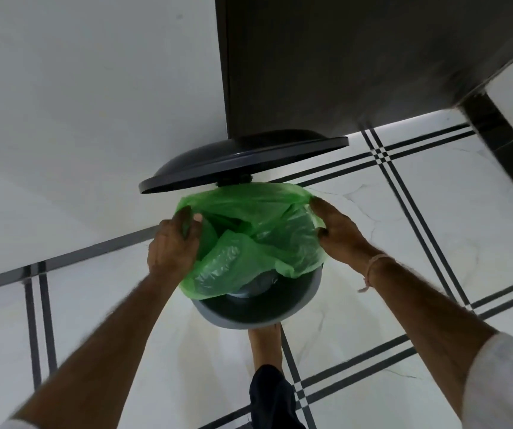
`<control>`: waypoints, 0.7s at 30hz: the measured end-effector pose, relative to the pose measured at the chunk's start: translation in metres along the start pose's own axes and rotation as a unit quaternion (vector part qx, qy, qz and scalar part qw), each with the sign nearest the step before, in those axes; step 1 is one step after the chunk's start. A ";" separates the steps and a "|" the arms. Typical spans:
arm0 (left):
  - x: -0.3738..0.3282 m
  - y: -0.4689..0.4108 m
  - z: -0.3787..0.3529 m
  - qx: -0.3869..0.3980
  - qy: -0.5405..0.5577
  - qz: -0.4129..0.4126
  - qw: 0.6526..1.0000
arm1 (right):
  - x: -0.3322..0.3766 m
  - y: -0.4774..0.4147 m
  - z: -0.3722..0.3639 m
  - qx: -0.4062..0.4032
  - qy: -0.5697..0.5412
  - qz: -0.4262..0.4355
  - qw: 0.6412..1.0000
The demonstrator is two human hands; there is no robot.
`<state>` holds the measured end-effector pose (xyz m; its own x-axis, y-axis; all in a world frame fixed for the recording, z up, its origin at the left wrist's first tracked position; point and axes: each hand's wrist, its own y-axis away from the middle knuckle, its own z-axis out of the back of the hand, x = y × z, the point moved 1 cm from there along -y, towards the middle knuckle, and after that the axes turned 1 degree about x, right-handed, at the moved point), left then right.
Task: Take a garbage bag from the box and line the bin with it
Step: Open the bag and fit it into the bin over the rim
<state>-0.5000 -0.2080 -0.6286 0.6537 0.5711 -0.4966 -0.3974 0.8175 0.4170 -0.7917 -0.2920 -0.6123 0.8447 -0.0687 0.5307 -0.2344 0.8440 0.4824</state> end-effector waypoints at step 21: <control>0.037 0.027 0.000 0.039 0.034 0.037 0.998 | -0.013 0.020 -0.021 0.057 -0.310 -0.118 0.942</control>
<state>-0.4865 -0.1645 -0.6352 0.5784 0.6357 -0.5112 -0.3896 0.7658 0.5116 -0.7978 -0.2629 -0.6241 0.4441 -0.5740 0.6880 -0.1558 0.7067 0.6902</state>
